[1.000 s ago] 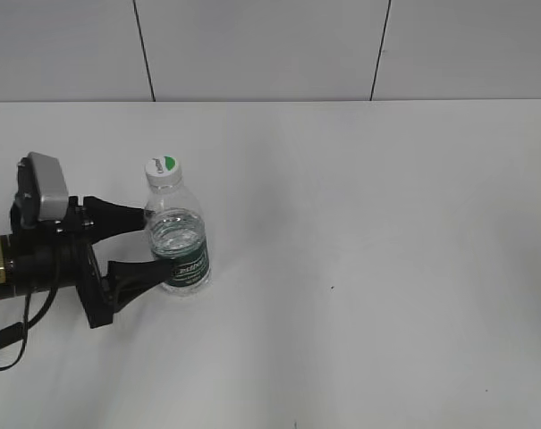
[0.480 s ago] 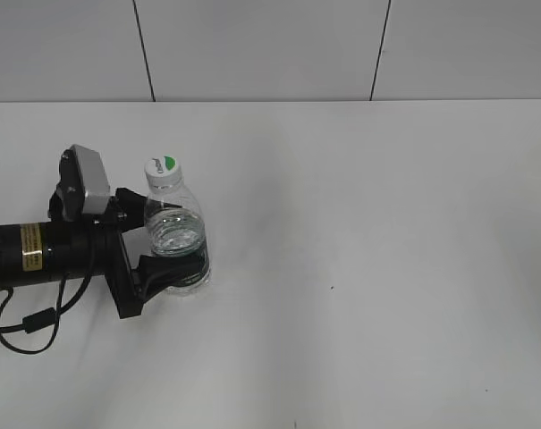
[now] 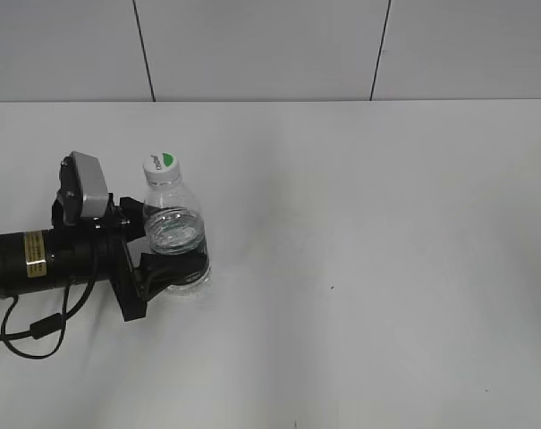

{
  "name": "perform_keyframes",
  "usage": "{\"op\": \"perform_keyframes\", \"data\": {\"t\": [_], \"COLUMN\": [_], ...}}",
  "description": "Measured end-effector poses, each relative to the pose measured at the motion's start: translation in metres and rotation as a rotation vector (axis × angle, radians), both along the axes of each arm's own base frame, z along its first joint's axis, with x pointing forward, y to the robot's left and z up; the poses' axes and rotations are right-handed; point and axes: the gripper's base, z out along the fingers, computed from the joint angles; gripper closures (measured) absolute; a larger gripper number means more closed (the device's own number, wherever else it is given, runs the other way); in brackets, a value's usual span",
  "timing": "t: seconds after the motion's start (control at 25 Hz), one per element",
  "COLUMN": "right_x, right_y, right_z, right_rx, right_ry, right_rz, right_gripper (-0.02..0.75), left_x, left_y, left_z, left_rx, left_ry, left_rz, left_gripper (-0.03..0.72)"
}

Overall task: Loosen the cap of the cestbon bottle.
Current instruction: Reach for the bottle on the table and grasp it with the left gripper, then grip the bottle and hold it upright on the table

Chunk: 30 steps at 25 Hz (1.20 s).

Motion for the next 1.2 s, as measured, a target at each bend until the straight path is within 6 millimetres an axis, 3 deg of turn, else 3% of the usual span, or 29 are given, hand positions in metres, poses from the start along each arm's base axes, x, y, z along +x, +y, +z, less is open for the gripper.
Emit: {"op": "perform_keyframes", "data": {"t": [0.16,0.4,0.68,0.88,1.0,1.2], "right_x": [0.001,0.008,0.043,0.070,0.084,0.103], "right_y": [0.000,0.003,0.010,0.018,0.029,0.070], "right_z": [0.011,0.031,0.041,0.041,0.038,0.034], "right_rx": [0.005,0.016,0.016,0.007,-0.032,-0.081], "right_ry": [-0.028,0.038,0.282,0.436,0.492,0.513], "right_rz": [0.001,0.000,-0.010,-0.016,0.017,0.137], "right_gripper": [0.169,0.169,0.169,0.175,0.211,0.246], "left_x": [-0.001,-0.002,0.000,0.004,0.005,0.004], "left_y": [-0.001,-0.001,-0.002,-0.018,-0.030,-0.039], "left_z": [0.000,0.000,0.000,0.001,0.002,0.002], "left_rx": [-0.001,0.000,0.004,0.024,0.038,0.026], "left_ry": [0.000,0.000,-0.010,-0.038,-0.055,-0.016], "left_rz": [-0.012,-0.019,-0.035,-0.090,-0.126,-0.111], "left_gripper": [0.276,0.276,0.276,0.276,0.276,0.276]}}
